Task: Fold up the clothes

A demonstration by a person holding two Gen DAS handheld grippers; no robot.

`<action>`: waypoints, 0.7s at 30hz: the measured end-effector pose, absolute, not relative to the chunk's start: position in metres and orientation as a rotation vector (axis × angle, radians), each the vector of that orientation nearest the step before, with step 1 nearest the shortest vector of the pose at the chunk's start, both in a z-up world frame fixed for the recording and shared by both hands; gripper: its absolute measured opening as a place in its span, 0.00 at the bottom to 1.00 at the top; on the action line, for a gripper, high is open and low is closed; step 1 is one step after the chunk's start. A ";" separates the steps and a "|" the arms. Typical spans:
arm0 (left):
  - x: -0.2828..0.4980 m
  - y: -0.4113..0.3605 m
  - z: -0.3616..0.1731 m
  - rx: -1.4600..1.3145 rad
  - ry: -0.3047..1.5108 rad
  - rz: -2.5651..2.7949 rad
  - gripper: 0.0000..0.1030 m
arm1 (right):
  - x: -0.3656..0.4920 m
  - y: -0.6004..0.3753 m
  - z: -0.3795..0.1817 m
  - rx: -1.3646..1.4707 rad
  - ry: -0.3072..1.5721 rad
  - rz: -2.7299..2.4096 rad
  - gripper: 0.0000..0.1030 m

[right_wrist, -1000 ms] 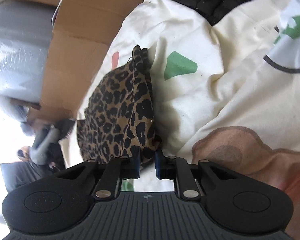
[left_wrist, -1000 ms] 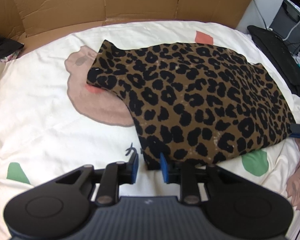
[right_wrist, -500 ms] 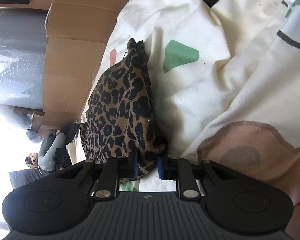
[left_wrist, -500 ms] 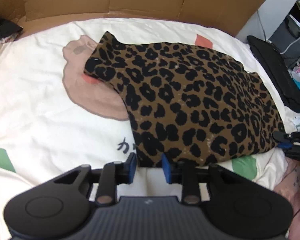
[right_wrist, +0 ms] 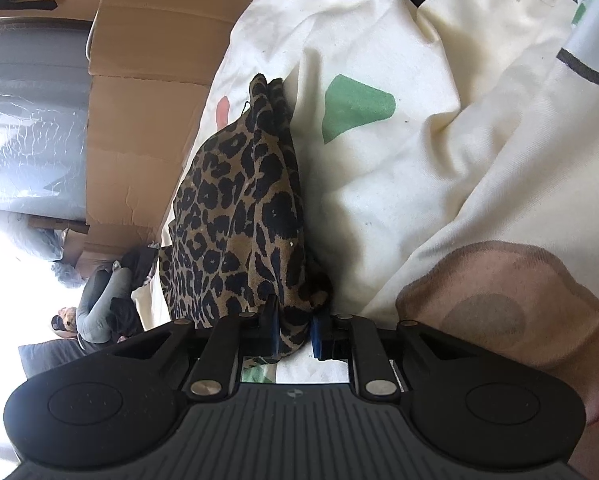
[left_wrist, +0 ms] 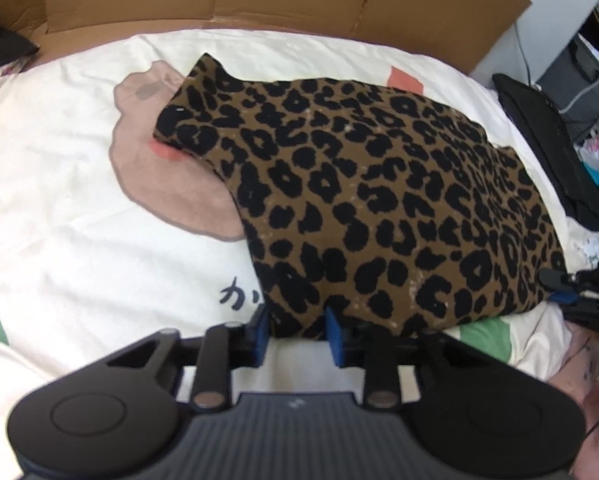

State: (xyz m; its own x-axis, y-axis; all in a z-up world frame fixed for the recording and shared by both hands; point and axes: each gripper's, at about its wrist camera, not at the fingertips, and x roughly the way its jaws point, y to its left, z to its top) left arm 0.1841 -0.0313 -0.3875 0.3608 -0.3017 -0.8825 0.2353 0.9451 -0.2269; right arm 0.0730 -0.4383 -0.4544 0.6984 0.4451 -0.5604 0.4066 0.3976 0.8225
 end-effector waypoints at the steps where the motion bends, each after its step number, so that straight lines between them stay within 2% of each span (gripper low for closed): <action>1: 0.184 -0.030 -0.387 -0.070 1.149 -0.342 0.13 | 0.073 -0.438 -0.454 1.202 0.850 0.030 0.13; 7: 0.186 -0.020 -0.379 -0.128 1.142 -0.339 0.04 | 0.072 -0.438 -0.447 1.191 0.842 0.043 0.10; 21: 0.196 -0.015 -0.351 -0.130 1.190 -0.327 0.03 | 0.073 -0.427 -0.431 1.164 0.888 0.111 0.09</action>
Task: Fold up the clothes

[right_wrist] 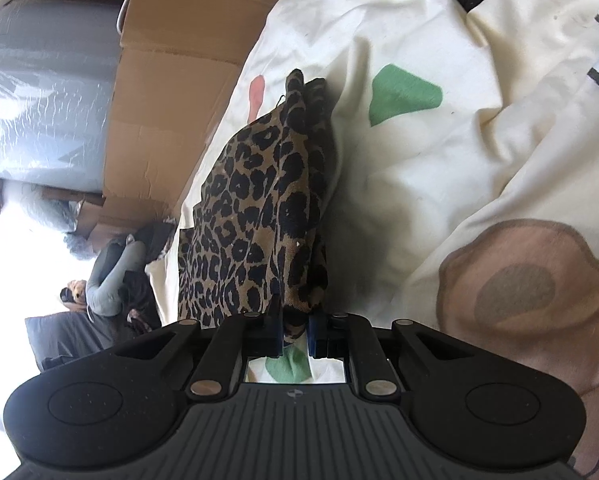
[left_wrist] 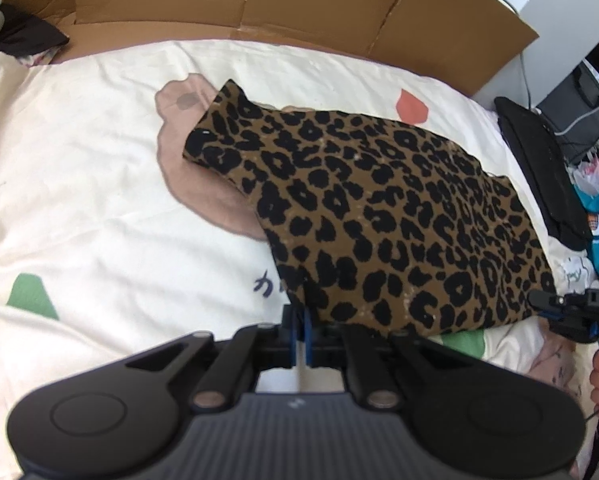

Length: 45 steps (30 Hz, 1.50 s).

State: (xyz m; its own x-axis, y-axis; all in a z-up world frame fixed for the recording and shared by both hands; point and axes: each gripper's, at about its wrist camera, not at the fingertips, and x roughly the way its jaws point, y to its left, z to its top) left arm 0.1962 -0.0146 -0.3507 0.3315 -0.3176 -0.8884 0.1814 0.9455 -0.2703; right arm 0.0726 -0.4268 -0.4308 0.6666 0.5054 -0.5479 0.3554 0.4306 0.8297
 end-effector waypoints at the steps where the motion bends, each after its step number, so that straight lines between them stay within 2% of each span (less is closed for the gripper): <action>1: 0.198 -0.015 -0.350 -0.130 1.194 -0.326 0.04 | 0.072 -0.425 -0.430 1.162 0.894 0.116 0.09; 17: 0.212 -0.023 -0.338 -0.083 1.324 -0.311 0.04 | 0.054 -0.390 -0.421 1.108 1.019 0.224 0.09; 28: 0.222 -0.060 -0.358 -0.059 1.441 -0.303 0.04 | 0.060 -0.398 -0.410 1.057 0.987 0.180 0.09; 45: 0.245 -0.112 -0.360 -0.096 1.557 -0.071 0.04 | 0.063 -0.408 -0.414 1.066 0.941 0.231 0.09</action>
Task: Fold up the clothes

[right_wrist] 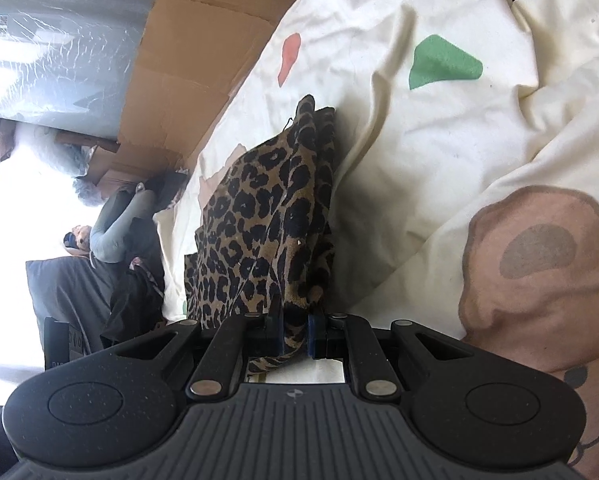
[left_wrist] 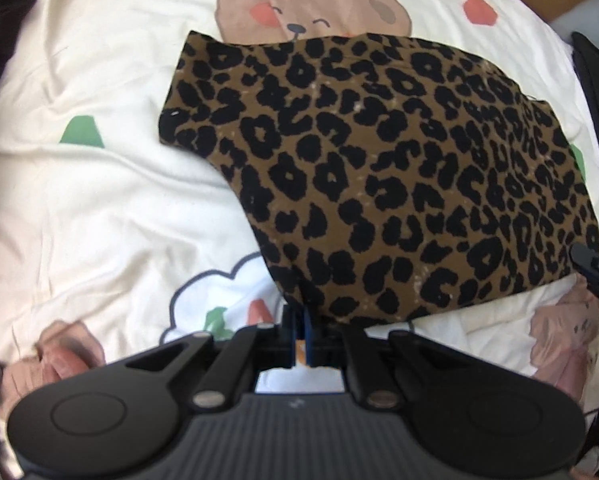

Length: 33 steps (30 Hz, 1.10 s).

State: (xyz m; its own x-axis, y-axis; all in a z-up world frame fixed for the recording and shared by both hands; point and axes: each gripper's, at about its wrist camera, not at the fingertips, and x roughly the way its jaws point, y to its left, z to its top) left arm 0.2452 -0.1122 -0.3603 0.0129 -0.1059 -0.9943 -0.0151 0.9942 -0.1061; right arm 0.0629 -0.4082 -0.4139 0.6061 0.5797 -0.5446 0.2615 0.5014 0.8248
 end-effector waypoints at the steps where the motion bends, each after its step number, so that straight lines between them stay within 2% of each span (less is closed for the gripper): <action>1: 0.244 -0.116 -0.360 -0.103 1.557 -0.058 0.04 | 0.063 -0.410 -0.413 1.061 0.934 0.237 0.09; 17: 0.236 -0.170 -0.348 -0.149 1.578 0.012 0.04 | 0.069 -0.429 -0.395 1.001 0.877 0.248 0.08; 25: 0.162 -0.127 -0.335 -0.255 1.581 0.088 0.04 | 0.074 -0.439 -0.392 0.972 0.864 0.222 0.08; 33: 0.145 -0.141 -0.336 -0.336 1.559 0.122 0.04 | 0.085 -0.451 -0.390 0.951 0.855 0.202 0.08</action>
State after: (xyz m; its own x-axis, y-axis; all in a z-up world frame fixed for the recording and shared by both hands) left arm 0.1452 -0.1411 -0.3356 0.0167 -0.1345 -0.9908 -0.2869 0.9486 -0.1336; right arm 0.0848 -0.4508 -0.3902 0.6650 0.5031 -0.5520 0.2028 0.5897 0.7817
